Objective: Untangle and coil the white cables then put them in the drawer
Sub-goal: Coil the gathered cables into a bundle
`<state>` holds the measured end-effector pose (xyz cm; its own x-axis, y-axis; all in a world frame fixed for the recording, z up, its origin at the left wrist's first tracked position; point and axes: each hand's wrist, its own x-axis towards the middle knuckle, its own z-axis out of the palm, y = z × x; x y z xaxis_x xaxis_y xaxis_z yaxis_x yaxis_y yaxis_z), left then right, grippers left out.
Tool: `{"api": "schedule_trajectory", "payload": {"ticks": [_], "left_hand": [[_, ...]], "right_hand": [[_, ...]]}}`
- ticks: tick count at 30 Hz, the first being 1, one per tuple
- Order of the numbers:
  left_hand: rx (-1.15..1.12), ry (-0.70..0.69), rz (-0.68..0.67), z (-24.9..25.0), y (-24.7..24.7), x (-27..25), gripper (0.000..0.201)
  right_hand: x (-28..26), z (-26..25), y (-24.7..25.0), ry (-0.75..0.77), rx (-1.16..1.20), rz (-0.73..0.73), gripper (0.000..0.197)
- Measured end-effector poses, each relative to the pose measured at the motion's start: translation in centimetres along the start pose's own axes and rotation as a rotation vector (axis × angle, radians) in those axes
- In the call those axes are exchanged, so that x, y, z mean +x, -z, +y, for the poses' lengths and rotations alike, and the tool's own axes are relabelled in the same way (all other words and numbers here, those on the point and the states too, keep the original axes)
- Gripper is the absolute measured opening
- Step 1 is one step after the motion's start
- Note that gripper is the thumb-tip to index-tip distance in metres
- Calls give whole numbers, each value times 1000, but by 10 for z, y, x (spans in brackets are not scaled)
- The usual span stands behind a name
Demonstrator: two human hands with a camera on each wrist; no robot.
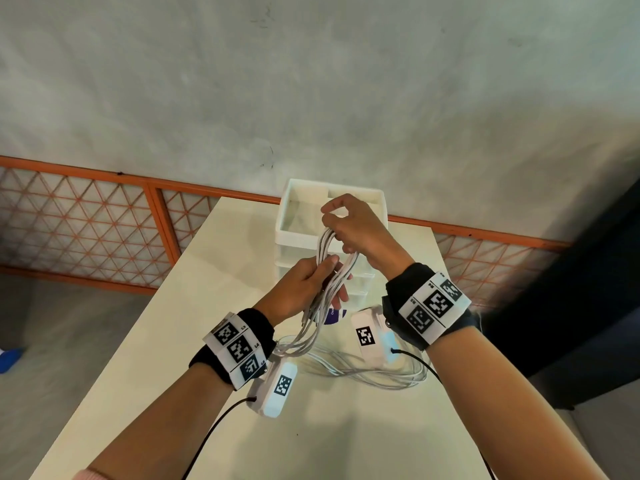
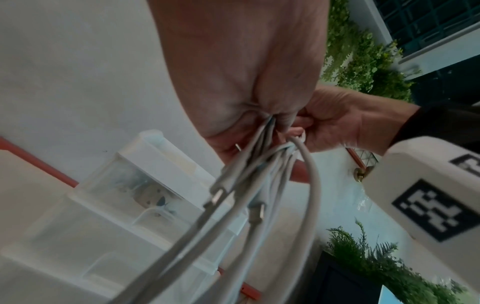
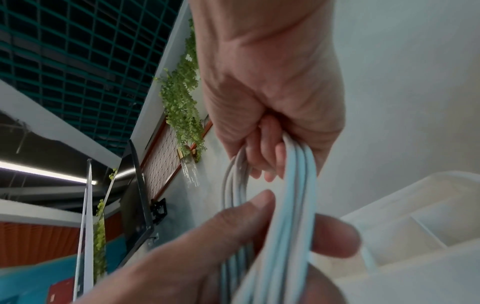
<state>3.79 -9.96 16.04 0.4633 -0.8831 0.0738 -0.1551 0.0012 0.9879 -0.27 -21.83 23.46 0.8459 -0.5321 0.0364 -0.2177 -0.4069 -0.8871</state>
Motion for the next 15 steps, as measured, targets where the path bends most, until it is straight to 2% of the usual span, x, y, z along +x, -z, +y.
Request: {"api": "schedule_trajectory", "payload": {"ticks": [3,6,9,11,15], "left_hand": [[-74,1,60,1,2,2,45],[-171,-5,153,3,7,3,43],[-146,-17,220,2,11,5,44],[-92,-15,235,-3,11,7,47],[-47,16,201,-9,11,10,47]], "right_hand": [[-7,-1,4,10,93,-11,40],[-17,7,9,57,45,-142,54],[-22,23,5,95,-72,-253,39],[-19,32,1,83,-81,-238,30],[-14,35,-3,56,-155,-187,30]]}}
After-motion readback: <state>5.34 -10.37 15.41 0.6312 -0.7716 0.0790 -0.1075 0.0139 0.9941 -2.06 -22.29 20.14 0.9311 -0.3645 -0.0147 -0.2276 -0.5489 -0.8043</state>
